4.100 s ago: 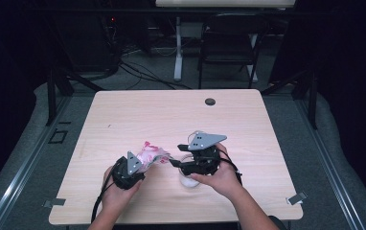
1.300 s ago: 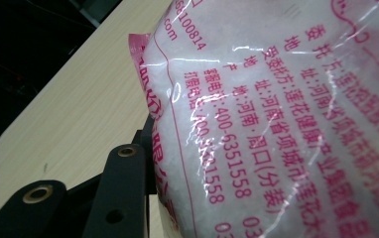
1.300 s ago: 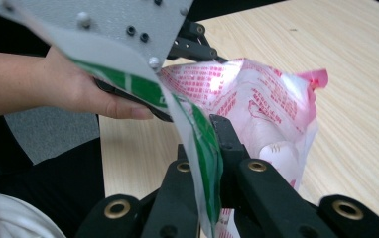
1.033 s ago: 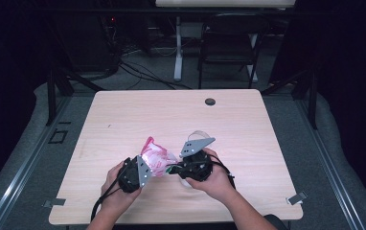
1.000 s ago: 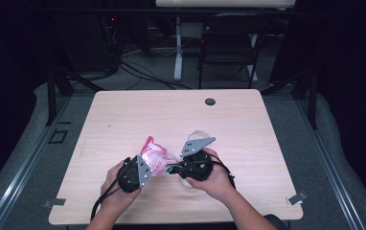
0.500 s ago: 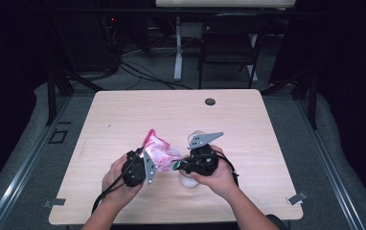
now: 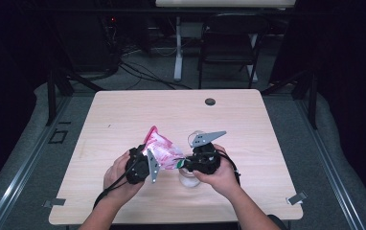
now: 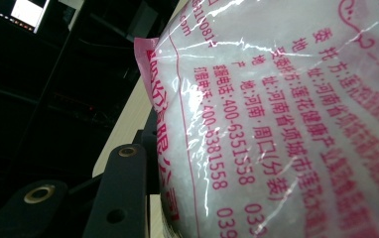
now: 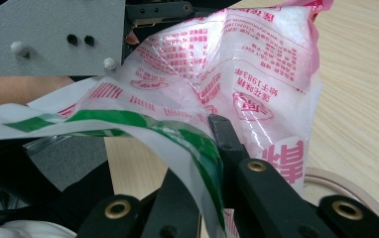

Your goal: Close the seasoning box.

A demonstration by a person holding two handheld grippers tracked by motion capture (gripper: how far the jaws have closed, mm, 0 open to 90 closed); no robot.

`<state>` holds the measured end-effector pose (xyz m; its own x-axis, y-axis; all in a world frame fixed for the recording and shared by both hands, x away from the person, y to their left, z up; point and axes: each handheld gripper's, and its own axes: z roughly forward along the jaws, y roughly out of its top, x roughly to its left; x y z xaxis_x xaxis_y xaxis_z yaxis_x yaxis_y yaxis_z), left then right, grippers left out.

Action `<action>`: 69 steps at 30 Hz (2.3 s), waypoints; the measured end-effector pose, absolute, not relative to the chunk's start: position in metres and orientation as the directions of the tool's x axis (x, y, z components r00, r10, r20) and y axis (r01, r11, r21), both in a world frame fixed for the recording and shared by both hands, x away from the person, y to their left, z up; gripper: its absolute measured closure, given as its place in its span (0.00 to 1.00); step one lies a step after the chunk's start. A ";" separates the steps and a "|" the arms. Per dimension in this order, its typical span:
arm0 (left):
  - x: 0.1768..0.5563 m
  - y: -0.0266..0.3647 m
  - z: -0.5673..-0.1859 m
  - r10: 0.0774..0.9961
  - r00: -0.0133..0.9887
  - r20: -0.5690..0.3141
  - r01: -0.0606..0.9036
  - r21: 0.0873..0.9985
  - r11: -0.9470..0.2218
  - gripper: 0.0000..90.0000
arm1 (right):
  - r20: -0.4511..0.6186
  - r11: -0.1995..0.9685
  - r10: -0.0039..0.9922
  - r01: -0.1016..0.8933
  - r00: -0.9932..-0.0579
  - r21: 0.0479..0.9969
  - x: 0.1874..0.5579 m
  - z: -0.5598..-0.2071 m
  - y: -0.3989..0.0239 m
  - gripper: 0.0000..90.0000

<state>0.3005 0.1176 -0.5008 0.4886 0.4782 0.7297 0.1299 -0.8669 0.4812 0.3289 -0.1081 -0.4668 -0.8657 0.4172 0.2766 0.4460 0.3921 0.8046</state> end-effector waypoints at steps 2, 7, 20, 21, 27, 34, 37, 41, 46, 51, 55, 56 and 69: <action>0.301 0.118 -0.501 0.479 0.492 0.727 0.125 0.485 -0.865 0.68 | 0.277 0.394 0.418 0.447 -0.865 0.803 0.329 -0.467 -0.108 1.00; 0.302 0.116 -0.502 0.467 0.489 0.737 0.114 0.477 -0.871 0.68 | 0.266 0.401 0.423 0.442 -0.866 0.802 0.329 -0.466 -0.109 1.00; 0.302 0.106 -0.505 0.387 0.450 0.805 0.057 0.407 -0.912 0.68 | 0.300 0.390 0.441 0.482 -0.846 0.785 0.330 -0.472 -0.117 1.00; 0.302 0.105 -0.505 0.381 0.449 0.808 0.051 0.403 -0.914 0.68 | 0.299 0.392 0.441 0.481 -0.846 0.784 0.330 -0.472 -0.118 1.00; 0.302 0.101 -0.505 0.341 0.427 0.838 0.020 0.368 -0.929 0.68 | 0.298 0.385 0.452 0.486 -0.841 0.785 0.329 -0.474 -0.121 1.00; 0.302 0.097 -0.506 0.287 0.399 0.871 -0.016 0.320 -0.947 0.68 | 0.298 0.381 0.466 0.493 -0.833 0.782 0.327 -0.475 -0.124 1.00; 0.302 0.096 -0.507 0.270 0.390 0.880 -0.028 0.305 -0.952 0.68 | 0.299 0.377 0.471 0.496 -0.830 0.782 0.327 -0.476 -0.125 1.00; 0.302 0.095 -0.507 0.256 0.389 0.885 -0.027 0.289 -0.957 0.68 | 0.299 0.374 0.474 0.497 -0.828 0.783 0.327 -0.478 -0.125 1.00; 0.303 0.094 -0.506 0.243 0.390 0.888 -0.034 0.277 -0.960 0.68 | 0.298 0.379 0.476 0.498 -0.828 0.780 0.327 -0.478 -0.126 1.00; 0.303 0.093 -0.505 0.235 0.396 0.888 -0.027 0.267 -0.963 0.68 | 0.298 0.379 0.476 0.498 -0.828 0.780 0.327 -0.478 -0.126 1.00; 0.303 0.092 -0.504 0.224 0.393 0.892 -0.027 0.255 -0.967 0.68 | 0.295 0.375 0.477 0.495 -0.828 0.784 0.327 -0.478 -0.127 1.00; 0.302 0.092 -0.503 0.221 0.392 0.893 -0.027 0.251 -0.968 0.68 | 0.298 0.370 0.479 0.497 -0.826 0.785 0.327 -0.478 -0.127 1.00; 0.303 0.087 -0.498 0.179 0.365 0.914 -0.037 0.206 -0.978 0.68 | 0.319 0.345 0.476 0.508 -0.819 0.789 0.330 -0.479 -0.130 1.00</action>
